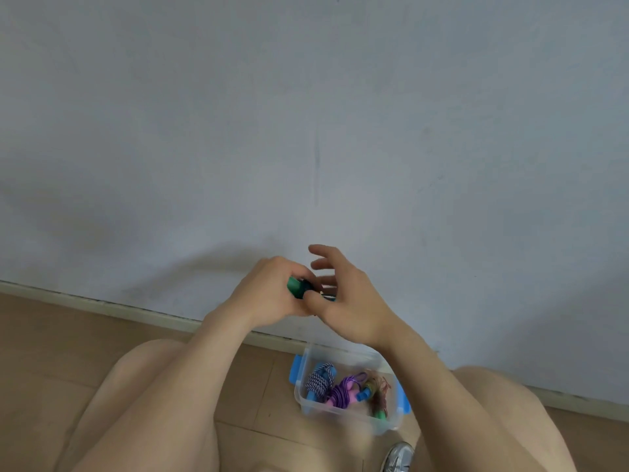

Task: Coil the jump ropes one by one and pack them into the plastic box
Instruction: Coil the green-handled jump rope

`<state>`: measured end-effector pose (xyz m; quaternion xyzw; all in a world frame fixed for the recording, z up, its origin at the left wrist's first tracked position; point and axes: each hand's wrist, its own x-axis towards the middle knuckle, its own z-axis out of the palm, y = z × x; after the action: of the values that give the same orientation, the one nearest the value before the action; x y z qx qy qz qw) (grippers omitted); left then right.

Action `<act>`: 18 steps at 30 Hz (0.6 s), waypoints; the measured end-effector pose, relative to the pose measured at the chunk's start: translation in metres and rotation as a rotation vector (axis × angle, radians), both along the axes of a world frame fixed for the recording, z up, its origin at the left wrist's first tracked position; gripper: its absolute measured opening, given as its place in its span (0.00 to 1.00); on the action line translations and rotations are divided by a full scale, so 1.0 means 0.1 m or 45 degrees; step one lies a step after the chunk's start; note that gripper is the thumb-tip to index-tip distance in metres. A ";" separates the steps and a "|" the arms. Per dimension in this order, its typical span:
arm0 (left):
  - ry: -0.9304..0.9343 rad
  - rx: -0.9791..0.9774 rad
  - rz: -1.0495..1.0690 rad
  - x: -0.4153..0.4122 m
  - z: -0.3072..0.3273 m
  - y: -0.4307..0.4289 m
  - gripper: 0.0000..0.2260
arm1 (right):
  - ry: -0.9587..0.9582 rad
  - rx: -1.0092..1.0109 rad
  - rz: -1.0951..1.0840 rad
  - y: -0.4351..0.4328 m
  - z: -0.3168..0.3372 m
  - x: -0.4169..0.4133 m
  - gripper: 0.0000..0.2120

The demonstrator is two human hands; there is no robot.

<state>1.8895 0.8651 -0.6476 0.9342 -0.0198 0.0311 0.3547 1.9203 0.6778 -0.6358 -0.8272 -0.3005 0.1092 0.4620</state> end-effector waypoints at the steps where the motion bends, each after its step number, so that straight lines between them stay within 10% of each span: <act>1: -0.012 0.003 0.010 0.00 0.01 0.01 0.13 | 0.015 -0.036 0.013 0.01 -0.03 0.01 0.32; 13: -0.042 0.064 0.105 0.03 -0.04 0.07 0.18 | -0.171 -0.446 0.019 -0.09 0.03 0.13 0.06; 18: 0.002 0.031 0.056 0.02 -0.03 0.09 0.19 | -0.292 -0.615 -0.139 -0.20 0.05 0.23 0.17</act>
<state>1.8918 0.8740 -0.6511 0.9388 0.0005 0.0381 0.3424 1.9432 0.6576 -0.6305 -0.9354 -0.2710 0.0582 0.2196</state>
